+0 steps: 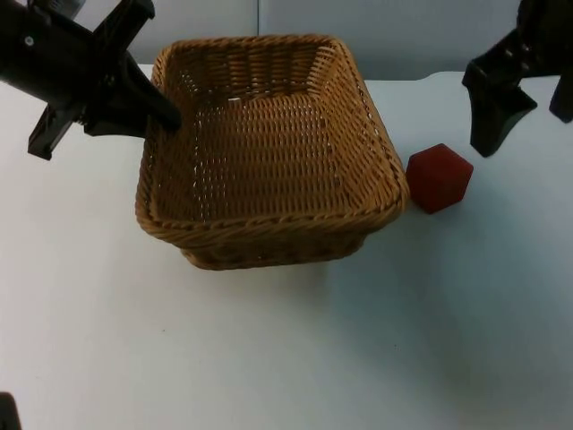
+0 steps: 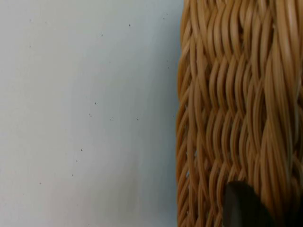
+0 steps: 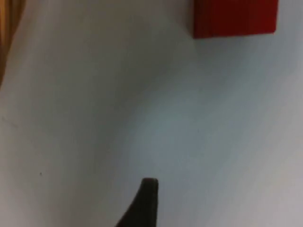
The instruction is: Pick up the basket with the left hand and place the cube into the basket with the right hand.
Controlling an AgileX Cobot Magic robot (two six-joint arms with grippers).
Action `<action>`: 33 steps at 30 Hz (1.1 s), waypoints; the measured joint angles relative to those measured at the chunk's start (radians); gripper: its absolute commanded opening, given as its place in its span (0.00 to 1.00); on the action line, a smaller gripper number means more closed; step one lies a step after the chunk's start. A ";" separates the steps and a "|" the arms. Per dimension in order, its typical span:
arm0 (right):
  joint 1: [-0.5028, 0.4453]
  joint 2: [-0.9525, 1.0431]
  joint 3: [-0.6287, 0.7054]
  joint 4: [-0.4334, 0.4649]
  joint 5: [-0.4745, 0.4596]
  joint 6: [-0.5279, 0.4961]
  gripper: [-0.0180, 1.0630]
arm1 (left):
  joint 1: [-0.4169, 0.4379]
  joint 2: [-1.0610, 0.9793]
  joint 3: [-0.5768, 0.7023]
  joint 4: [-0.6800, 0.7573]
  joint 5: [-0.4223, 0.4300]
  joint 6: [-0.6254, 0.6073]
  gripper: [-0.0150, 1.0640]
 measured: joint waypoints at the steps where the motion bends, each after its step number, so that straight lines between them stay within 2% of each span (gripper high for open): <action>1: 0.000 0.000 0.000 0.000 0.000 0.000 0.83 | 0.000 0.000 0.000 0.000 0.000 0.000 0.01; 6: 0.000 0.024 -0.065 -0.028 -0.031 0.006 0.83 | 0.000 0.000 0.000 0.000 0.000 0.000 0.01; 10: 0.000 0.031 -0.070 -0.046 -0.158 0.008 0.82 | 0.000 0.000 0.000 0.000 0.000 0.000 0.01; 15: 0.000 0.031 -0.070 -0.050 -0.249 0.008 0.82 | 0.000 0.000 0.000 0.000 0.000 0.000 0.01; 21: -0.002 0.065 -0.076 -0.053 -0.262 0.008 0.82 | 0.000 0.000 0.000 0.000 0.000 0.000 0.01; 25: -0.009 0.161 -0.075 -0.050 -0.242 0.048 0.82 | 0.000 0.000 0.000 0.000 0.000 0.000 0.01; 33: -0.011 0.229 -0.075 -0.050 -0.260 0.084 0.82 | 0.000 0.000 0.000 0.000 -0.004 0.000 0.01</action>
